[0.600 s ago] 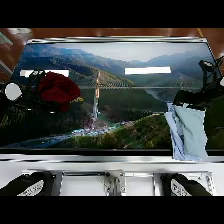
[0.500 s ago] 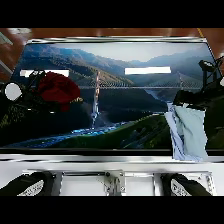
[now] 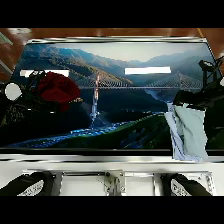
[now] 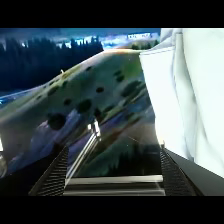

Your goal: Fold the shirts.

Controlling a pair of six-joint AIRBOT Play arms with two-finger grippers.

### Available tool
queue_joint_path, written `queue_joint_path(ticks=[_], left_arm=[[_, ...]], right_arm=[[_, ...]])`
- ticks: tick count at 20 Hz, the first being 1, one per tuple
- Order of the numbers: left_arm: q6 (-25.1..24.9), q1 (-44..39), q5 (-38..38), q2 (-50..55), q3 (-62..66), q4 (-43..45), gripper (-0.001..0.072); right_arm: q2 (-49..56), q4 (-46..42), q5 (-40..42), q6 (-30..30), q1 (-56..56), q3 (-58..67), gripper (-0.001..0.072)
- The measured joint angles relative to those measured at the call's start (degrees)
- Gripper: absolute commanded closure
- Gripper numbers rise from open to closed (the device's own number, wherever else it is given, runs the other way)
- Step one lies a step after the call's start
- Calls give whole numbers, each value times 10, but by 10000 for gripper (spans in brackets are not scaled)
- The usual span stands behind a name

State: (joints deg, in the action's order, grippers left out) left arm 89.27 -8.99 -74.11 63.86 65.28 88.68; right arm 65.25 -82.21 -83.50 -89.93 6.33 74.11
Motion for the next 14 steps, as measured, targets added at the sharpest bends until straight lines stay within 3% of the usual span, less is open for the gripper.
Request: queue_joint_path(ticks=[14], left_arm=[[0,1,21,2,0,0,4]], right_arm=[[0,29,57,0,0,0,29]])
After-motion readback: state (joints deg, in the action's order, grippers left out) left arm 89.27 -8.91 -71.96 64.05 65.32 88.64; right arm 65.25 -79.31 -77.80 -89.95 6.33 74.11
